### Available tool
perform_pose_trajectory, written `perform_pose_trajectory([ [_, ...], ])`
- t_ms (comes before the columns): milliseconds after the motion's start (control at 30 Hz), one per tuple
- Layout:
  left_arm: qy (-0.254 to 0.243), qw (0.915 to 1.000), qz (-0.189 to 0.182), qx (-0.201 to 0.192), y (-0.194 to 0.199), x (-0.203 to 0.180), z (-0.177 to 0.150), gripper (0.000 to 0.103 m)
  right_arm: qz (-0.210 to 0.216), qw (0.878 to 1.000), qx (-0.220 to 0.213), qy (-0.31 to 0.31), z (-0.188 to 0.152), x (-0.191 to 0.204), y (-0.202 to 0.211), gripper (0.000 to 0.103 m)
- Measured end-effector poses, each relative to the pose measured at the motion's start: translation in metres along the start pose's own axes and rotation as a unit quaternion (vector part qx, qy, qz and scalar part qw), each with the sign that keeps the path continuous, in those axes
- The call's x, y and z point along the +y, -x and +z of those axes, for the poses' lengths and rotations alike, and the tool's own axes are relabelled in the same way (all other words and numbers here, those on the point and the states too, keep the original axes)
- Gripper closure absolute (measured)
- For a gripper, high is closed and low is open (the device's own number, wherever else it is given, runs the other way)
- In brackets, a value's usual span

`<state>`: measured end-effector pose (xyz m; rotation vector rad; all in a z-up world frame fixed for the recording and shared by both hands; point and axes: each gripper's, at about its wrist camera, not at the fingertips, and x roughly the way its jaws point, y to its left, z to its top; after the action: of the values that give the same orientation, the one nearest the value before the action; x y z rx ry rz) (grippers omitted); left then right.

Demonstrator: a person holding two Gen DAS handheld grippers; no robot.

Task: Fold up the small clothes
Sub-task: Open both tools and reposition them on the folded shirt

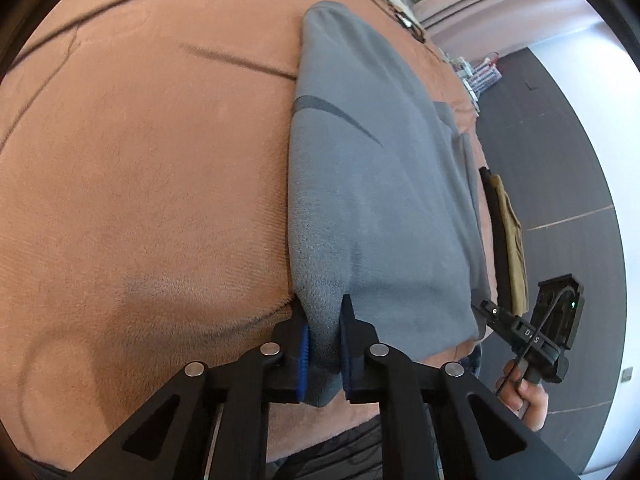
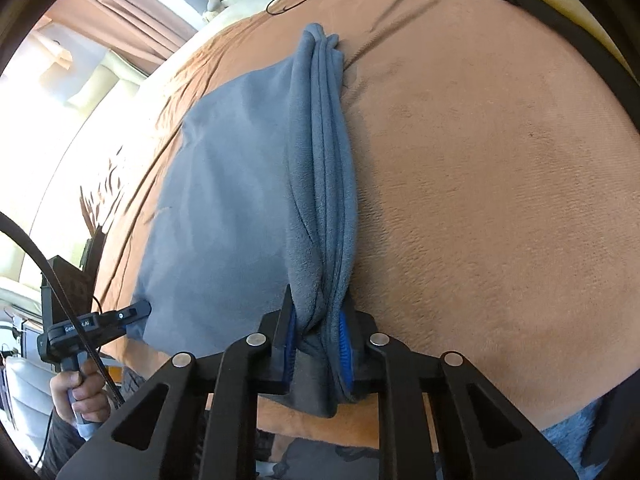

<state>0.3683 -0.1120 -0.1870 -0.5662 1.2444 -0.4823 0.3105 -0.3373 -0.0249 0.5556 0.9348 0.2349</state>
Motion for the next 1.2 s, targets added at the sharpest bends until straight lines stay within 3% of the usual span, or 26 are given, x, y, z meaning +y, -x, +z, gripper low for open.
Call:
perform_pose_trajectory([
  [267,-0.019,0.9997,-0.011,-0.010,0.024,-0.007,0.007,0.093,0.025,1.000,-0.004,-0.009,-0.006,0.007,0.007,0.092],
  [733,-0.055,0.9984,0.010,-0.004,0.067,0.004,0.018,0.094,0.095,0.995,0.027,0.020,-0.030,0.025,-0.001,0.093],
  [867,-0.060,0.9980,0.012,0.013,0.058,0.007,0.013,0.093,0.086,0.996,0.025,0.017,-0.027,0.015,-0.005,0.093],
  [967,-0.068,0.9967,0.034,0.027,0.046,0.006,0.010,0.090,0.074,0.997,0.028,0.012,-0.021,0.004,-0.012,0.093],
  [1067,-0.081,0.9946,0.055,0.034,0.039,0.004,0.011,0.078,0.064,0.997,0.035,0.019,-0.018,0.004,-0.020,0.093],
  [1133,-0.089,0.9938,0.059,0.030,0.040,0.004,0.012,0.063,0.061,0.997,0.037,0.015,-0.012,0.000,-0.022,0.092],
  [1200,-0.092,0.9935,0.062,0.025,0.041,0.004,0.016,0.054,0.063,0.997,0.035,0.014,-0.011,0.000,-0.024,0.086],
])
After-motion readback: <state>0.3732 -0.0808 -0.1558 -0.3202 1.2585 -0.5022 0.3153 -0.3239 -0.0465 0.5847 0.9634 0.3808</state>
